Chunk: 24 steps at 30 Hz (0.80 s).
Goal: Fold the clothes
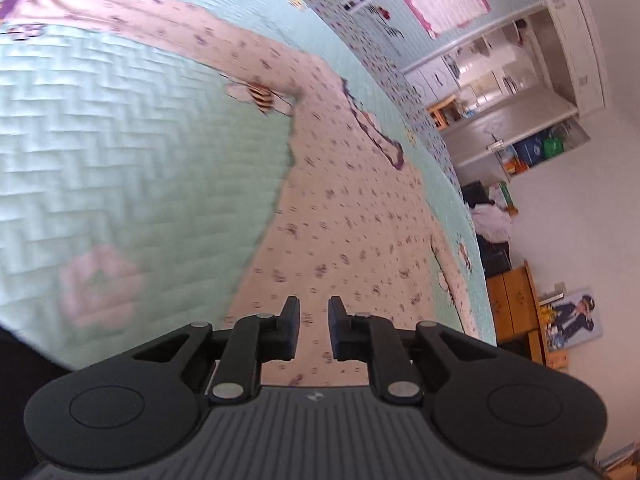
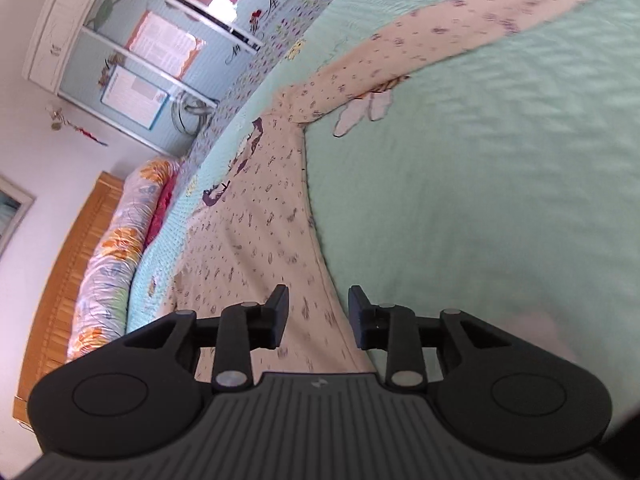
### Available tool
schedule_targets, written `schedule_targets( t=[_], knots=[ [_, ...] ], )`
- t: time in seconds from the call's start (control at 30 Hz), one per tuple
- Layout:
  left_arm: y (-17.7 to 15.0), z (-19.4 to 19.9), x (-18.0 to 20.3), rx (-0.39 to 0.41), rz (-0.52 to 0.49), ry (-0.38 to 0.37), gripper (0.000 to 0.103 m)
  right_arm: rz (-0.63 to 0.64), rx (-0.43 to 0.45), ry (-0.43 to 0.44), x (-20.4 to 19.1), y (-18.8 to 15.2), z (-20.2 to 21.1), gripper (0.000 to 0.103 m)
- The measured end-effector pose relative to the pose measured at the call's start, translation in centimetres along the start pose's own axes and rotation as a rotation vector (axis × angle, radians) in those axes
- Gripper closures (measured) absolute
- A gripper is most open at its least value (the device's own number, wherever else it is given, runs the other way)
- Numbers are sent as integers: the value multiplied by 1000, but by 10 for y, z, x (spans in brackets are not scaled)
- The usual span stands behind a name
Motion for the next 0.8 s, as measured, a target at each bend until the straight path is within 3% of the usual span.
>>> schedule_targets(
  t=[0.13,0.3,0.33,0.37,0.47,0.57,0.7,0.73,0.8],
  knots=[
    [-8,-39,11,-60,-42,23,89,26,-49,-14,-11,15,-45,64],
    [-21,-66,-11,-111,-12,75,89,133,-87,-82,-19,11,-81,64],
    [-23,-68,-15,-114,1,76,91,157,-91,-89,-20,10,-82,73],
    [-23,-67,-20,-111,20,72,94,182,-94,-96,-21,9,-82,103],
    [-23,-65,-30,-107,55,65,100,163,-98,-89,-7,15,-78,103],
    [-23,-63,-32,-105,58,60,100,96,-62,-68,11,24,-67,103],
    [-23,-60,-34,-102,60,52,100,113,-46,-67,9,18,-61,102],
    [-23,-58,-33,-100,57,53,100,115,-40,-67,7,19,-58,98],
    [-22,-53,-27,-93,41,58,99,108,-14,-49,1,24,-53,74]
  ],
)
Point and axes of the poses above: each gripper's, at about its wrist camera, not at the fingertips, and z roughly against the way its jaws point, x to its right, y to its top, the point moved 4 cm from there along -z, roughly the way its jaws point
